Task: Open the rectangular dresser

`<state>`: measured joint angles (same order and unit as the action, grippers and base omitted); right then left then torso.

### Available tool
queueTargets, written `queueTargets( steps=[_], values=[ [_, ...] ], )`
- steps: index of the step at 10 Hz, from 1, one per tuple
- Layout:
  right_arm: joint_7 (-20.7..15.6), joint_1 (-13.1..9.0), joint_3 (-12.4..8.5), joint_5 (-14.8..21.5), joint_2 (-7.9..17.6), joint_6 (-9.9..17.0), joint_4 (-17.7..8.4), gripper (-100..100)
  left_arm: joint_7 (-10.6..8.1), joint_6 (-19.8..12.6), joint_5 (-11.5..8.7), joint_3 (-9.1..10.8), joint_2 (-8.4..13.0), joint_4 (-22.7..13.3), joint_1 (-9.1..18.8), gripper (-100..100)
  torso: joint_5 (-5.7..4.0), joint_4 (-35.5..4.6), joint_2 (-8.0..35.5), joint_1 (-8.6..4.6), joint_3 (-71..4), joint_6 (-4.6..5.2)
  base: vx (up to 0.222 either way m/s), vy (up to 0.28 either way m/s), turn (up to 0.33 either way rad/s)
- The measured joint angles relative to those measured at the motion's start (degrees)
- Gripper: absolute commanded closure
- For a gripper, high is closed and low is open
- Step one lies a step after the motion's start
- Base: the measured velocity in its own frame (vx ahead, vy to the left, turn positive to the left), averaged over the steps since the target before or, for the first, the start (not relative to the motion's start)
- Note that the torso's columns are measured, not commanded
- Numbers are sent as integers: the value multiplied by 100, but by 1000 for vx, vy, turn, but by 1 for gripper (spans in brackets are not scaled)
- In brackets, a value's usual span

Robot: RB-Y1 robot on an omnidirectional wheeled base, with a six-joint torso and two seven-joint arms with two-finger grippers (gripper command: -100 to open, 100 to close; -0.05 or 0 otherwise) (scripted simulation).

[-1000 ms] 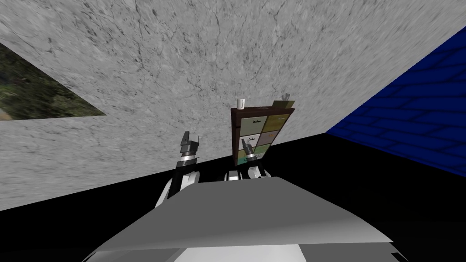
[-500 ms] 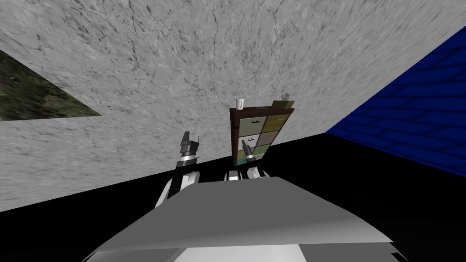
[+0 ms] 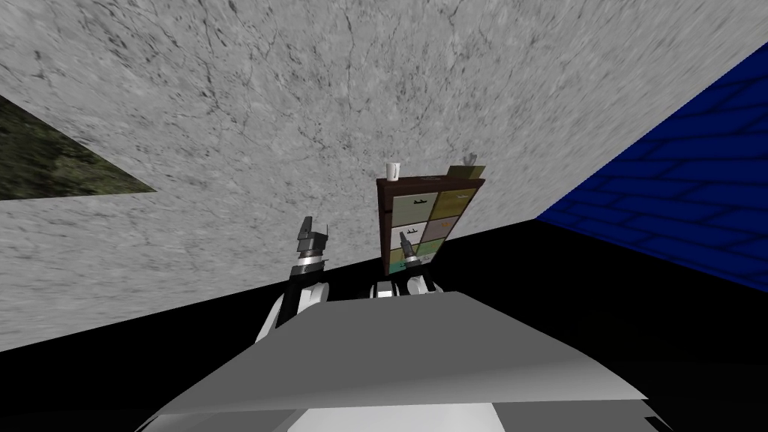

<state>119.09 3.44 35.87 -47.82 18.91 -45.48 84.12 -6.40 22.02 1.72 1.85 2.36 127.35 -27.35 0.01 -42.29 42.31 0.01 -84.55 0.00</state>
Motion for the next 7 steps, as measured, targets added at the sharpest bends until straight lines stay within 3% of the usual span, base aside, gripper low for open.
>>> queueTargets(
  steps=[7],
  values=[
    [940,-151,224,-512,10,-111,-432,-100,0,0,0,0,0,0,0,0,0,0,-1,0,-1,0,25,-26,-7]
  ],
)
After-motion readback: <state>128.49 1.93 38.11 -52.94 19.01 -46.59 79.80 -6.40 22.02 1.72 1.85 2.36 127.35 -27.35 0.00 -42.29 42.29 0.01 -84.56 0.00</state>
